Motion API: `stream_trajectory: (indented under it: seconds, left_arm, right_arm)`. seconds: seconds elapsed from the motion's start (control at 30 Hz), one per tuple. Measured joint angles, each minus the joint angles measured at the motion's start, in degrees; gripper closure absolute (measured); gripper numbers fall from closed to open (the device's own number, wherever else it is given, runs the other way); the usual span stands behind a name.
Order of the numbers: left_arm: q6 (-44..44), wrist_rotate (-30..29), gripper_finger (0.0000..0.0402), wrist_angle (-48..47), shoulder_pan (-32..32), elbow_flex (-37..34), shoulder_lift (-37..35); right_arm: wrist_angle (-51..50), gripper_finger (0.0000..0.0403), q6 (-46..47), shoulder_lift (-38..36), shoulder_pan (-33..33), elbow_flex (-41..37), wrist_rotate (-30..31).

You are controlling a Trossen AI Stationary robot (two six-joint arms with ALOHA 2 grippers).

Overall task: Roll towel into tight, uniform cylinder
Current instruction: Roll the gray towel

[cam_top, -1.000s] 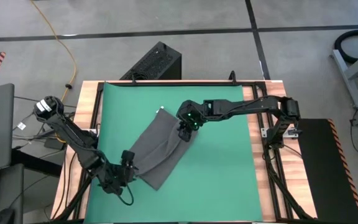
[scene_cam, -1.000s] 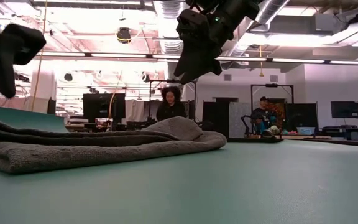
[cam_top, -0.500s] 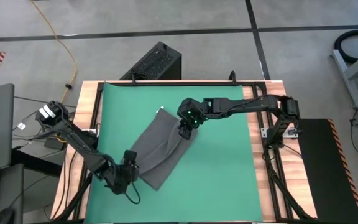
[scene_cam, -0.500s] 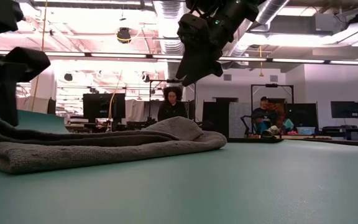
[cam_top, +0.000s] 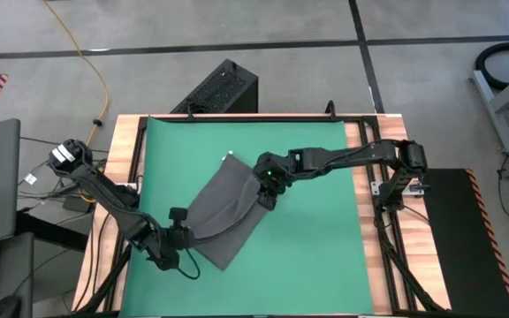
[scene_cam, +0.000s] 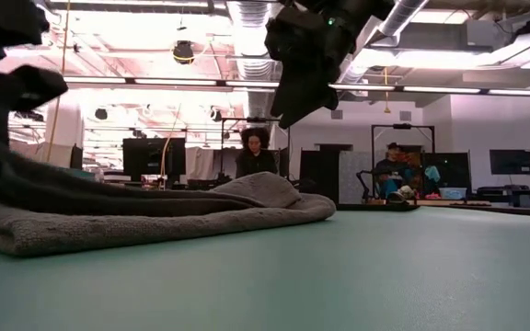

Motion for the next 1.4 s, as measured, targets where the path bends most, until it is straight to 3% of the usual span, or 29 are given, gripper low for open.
stream_trajectory:
  seconds: [0.3,0.7,0.87,1.03,1.4]
  left_arm:
    - [-20.70,-6.98,0.0401,-13.87,0.00,1.20,-6.22]
    - [-41.66,0.10,0.0401,-13.82,-2.16,0.65,-6.15]
    - [-49.79,1.44,0.0401,-13.86,-4.06,0.66,-5.69]
    - [-50.72,2.73,0.0401,-14.13,-4.37,0.66,-5.39]
    - [-53.74,3.67,0.0401,-15.21,-4.37,0.70,-5.38]
  right_arm:
    - [0.19,0.0214,-1.79,0.02,0.35,0.00,1.70]
    - [0.84,0.0214,-12.86,0.33,1.08,0.00,-1.87]
    - [0.77,0.0214,-13.16,0.33,1.18,0.00,-1.75]
    - [5.11,0.0214,-15.77,0.29,0.75,-1.12,-3.15]
    - [23.89,0.0252,-7.70,0.35,2.29,-17.60,-3.46]
